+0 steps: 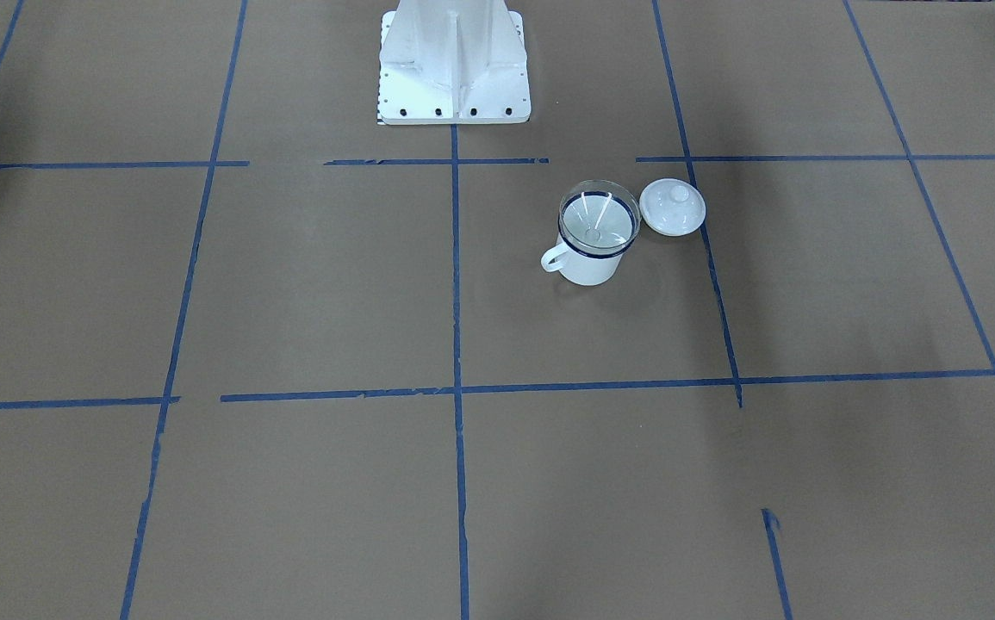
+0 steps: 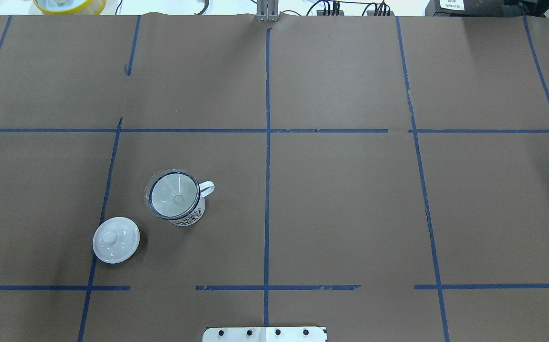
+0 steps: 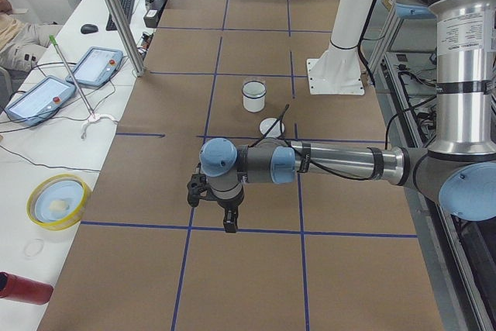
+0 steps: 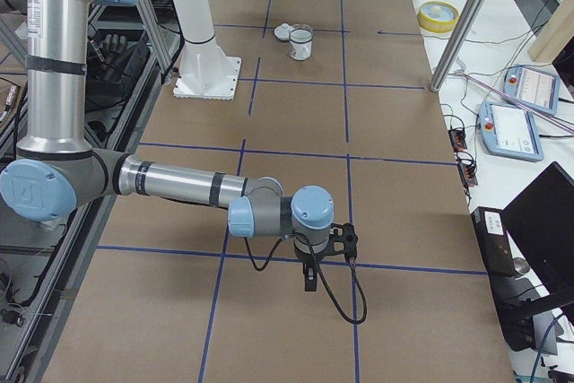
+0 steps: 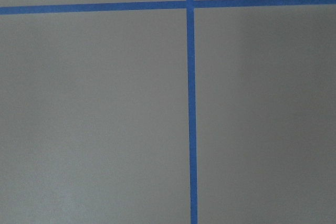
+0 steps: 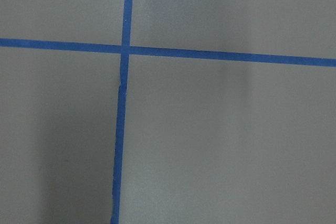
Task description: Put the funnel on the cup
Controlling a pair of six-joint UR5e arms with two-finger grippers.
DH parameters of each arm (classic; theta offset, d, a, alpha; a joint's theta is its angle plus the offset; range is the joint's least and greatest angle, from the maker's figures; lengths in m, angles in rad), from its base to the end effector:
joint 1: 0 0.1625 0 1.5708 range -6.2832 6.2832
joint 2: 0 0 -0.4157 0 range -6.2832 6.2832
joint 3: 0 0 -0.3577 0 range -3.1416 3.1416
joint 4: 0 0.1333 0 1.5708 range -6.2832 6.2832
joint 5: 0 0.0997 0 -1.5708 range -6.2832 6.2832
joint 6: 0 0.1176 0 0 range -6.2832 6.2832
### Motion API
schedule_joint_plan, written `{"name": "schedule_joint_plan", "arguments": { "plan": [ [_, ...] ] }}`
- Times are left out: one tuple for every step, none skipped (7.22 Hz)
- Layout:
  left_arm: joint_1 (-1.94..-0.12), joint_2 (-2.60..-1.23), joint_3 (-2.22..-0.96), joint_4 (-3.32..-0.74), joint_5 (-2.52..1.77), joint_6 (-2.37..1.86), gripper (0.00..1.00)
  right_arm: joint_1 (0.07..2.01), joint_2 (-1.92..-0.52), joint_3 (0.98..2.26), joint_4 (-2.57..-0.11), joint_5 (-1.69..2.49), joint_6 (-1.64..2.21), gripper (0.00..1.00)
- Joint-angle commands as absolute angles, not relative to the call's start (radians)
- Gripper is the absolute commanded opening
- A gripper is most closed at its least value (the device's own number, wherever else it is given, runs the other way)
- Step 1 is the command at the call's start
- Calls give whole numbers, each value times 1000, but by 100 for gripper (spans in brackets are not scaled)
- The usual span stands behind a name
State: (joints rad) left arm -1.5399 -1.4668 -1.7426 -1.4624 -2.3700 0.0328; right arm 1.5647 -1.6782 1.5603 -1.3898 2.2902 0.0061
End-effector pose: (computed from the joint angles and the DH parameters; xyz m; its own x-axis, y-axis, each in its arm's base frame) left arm -0.0363 -0.4113 0.6377 0.6965 0.0252 -0.7172 -0.0537 0.9984 -0.0171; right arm 0.0533 -0.4161 0.6999 0.7520 -0.0400 0.6580 0.0015 0.9983 0.0590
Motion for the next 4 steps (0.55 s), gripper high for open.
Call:
{"name": "schedule_joint_plan", "arguments": {
  "plan": [
    [-1539, -1476, -1761, -1462, -2372, 34, 100, 1565, -1678, 1560, -1390, 2290, 6, 100],
    [-1539, -1476, -1766, -1462, -2370, 34, 100, 1565, -1678, 1560, -1390, 2290, 6, 100],
    [-1539, -1477, -1763, -1462, -2370, 34, 100, 1565, -1678, 1560, -1390, 2290, 6, 100],
    [-1539, -1479, -1764, -1463, -2370, 34, 100, 1565, -1678, 1560, -1390, 2290, 6, 100]
  ]
}}
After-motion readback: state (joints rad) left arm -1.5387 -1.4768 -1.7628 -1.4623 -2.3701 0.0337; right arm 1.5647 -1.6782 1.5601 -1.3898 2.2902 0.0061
